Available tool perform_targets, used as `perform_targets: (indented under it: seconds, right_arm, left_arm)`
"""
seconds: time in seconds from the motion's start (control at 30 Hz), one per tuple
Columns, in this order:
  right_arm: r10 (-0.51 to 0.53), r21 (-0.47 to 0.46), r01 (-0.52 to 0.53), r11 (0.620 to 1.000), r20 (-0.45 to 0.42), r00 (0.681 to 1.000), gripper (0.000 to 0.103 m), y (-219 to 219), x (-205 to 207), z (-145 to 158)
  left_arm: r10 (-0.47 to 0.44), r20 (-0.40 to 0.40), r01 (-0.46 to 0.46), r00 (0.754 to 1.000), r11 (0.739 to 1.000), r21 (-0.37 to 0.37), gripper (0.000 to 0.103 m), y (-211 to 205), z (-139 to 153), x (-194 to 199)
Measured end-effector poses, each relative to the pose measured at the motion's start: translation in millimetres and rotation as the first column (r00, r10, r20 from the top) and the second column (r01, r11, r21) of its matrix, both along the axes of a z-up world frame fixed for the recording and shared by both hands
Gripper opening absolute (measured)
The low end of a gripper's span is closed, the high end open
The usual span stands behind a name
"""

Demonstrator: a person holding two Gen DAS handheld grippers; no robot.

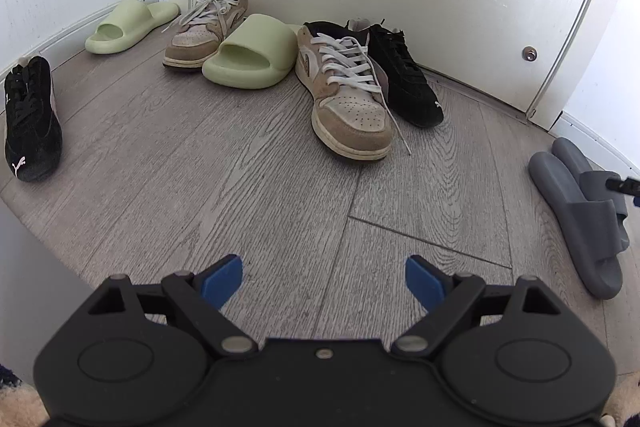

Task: Organize scattered shoes
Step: 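Carry the grey slide with the right gripper next to its mate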

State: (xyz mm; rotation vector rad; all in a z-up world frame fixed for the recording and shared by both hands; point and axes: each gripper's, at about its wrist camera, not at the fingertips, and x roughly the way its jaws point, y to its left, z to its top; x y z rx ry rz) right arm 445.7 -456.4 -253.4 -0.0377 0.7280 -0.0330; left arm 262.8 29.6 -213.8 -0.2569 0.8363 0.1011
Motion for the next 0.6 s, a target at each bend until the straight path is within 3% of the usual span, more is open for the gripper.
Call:
perform_targets:
  seconds: [0.1,0.27,0.5,0.6]
  right_arm:
    - [-0.032,-0.04,0.031,0.999,-0.015,0.999,0.103,-17,20,-14]
    - [0.006,0.01,-0.006,1.0,-0.041,0.999,0.103,-28,39,-28]
    - [-0.028,0.023,0.028,0.999,-0.024,0.999,0.099,-29,32,-26]
    - [-0.094,0.022,0.093,0.995,0.051,0.994,0.098,-29,11,-15]
  left_arm:
    - [0.005,-0.016,-0.005,1.0,1.0,-0.005,0.089,1,-2,2]
    - [0.007,-0.034,-0.008,0.999,1.0,-0.019,0.089,0,-7,9]
    - [0.001,-0.033,-0.001,0.999,1.0,0.003,0.089,-6,-7,11]
    - [0.005,-0.015,-0.005,1.0,1.0,0.006,0.089,-5,-4,8]
